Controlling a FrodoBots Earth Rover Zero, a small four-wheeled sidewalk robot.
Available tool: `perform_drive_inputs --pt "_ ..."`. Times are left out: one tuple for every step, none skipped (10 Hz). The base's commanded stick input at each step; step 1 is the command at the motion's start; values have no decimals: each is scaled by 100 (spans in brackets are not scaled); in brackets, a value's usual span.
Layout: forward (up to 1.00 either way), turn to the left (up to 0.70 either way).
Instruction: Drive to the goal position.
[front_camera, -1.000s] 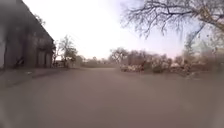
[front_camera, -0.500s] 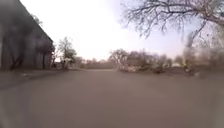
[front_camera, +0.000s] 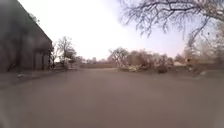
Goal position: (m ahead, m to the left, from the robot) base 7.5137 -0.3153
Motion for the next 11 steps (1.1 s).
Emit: perform_drive_inputs --pt "70 0" --pt "70 0" --pt "70 0" --pt "70 0" --pt "70 0" --pt "70 0" --pt "70 0" --pt "70 0" --pt "70 0" --pt "70 0" --pt "70 0"
